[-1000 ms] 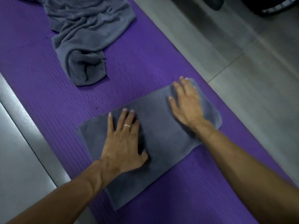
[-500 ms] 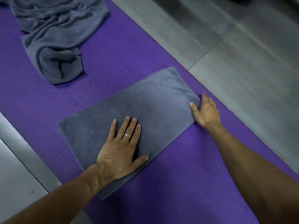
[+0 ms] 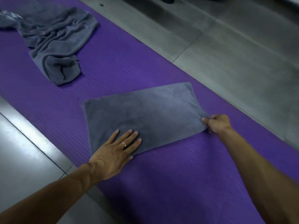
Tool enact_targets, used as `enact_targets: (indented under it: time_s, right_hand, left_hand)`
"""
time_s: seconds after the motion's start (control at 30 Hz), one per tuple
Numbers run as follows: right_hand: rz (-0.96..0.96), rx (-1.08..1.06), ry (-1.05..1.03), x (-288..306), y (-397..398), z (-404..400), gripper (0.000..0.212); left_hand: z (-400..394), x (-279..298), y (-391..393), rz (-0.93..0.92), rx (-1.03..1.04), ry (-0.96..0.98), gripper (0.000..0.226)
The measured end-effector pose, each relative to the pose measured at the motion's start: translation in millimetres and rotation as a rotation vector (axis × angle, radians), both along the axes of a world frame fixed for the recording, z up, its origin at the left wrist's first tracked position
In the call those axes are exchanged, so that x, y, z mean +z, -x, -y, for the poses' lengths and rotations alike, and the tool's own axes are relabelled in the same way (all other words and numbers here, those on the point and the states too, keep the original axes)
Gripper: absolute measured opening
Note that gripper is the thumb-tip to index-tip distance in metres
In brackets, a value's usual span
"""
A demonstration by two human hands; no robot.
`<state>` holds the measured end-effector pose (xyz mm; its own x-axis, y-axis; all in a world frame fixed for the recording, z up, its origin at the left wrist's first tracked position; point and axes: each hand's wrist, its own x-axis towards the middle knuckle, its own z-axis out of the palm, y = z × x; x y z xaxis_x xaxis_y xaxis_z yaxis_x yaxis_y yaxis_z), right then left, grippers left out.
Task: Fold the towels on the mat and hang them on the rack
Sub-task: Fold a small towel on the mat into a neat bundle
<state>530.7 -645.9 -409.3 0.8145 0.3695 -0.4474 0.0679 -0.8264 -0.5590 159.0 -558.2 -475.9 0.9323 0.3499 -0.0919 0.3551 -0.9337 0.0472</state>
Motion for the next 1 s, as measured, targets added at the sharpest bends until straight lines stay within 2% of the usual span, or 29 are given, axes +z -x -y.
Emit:
enact_targets:
  time_s: [0.03, 0.1, 0.17, 0.2, 0.27, 0.3, 0.33, 0.43, 0.5, 0.57, 0.63, 0.8, 0.9, 1.0]
  right_hand:
    - [0.091, 0.052, 0.087, -5.5, 5.8, 11.5, 0.021]
    - [0.386, 0.161, 0.212, -15.3, 22.8, 24.5, 0.042]
    - [0.748, 0.421, 0.127, -16.8, 51.3, 25.6, 0.052]
    - [0.829, 0.625, 0.037, -15.4, 70.2, 24.6, 0.055]
    - [0.734, 1.104, -0.039, -24.3, 96.6, 27.8, 0.066]
    - [0.639, 1.282, 0.038, -29.6, 102.5, 32.6, 0.074]
    - [0.556, 1.371, 0.145, -33.1, 101.6, 39.2, 0.082]
    - [0.559, 1.270, 0.303, -35.4, 76.3, 55.3, 0.099]
    - [0.571, 1.210, 0.305, -32.0, 67.9, 50.3, 0.097]
    - [0.564, 1.046, 0.150, -31.2, 66.4, 44.6, 0.079]
    - [0.558, 0.906, 0.071, -23.7, 63.4, 36.4, 0.059]
    - [0.605, 0.892, 0.207, 16.2, 45.2, 29.0, 0.037]
    - [0.412, 0.986, 0.358, 38.4, 29.2, 31.7, 0.020]
    - [0.163, 1.012, 0.494, 62.6, 17.3, 37.6, 0.020]
  left_hand:
    - [-0.3, 3.0, 0.5, -0.005, -0.003, -0.006, 0.055]
    - [0.6, 9.9, 4.0, -0.019, 0.018, -0.010, 0.050]
    - [1.0, 15.0, 7.7, -0.057, 0.064, -0.003, 0.053]
    - [1.4, 15.7, 9.7, -0.075, 0.082, 0.006, 0.055]
    - [2.2, 18.2, 11.9, -0.106, 0.107, 0.024, 0.058]
    - [1.3, 19.1, 11.8, -0.122, 0.110, 0.046, 0.059]
    - [0.2, 18.9, 11.7, -0.119, 0.101, 0.064, 0.060]
    - [1.3, 30.9, 6.3, -0.015, 0.113, 0.165, 0.066]
    - [-0.2, 45.7, 2.4, 0.109, 0.210, 0.353, 0.072]
    - [-5.2, 58.4, -2.2, 0.219, 0.323, 0.428, 0.062]
    - [-13.5, 68.0, -3.1, 0.247, 0.374, 0.452, 0.056]
    - [-19.5, 71.3, 0.8, 0.292, 0.355, 0.519, 0.042]
    - [-20.4, 77.0, -1.9, 0.210, 0.297, 0.689, 0.021]
    - [-20.9, 89.5, -8.5, 0.033, 0.214, 0.822, 0.027]
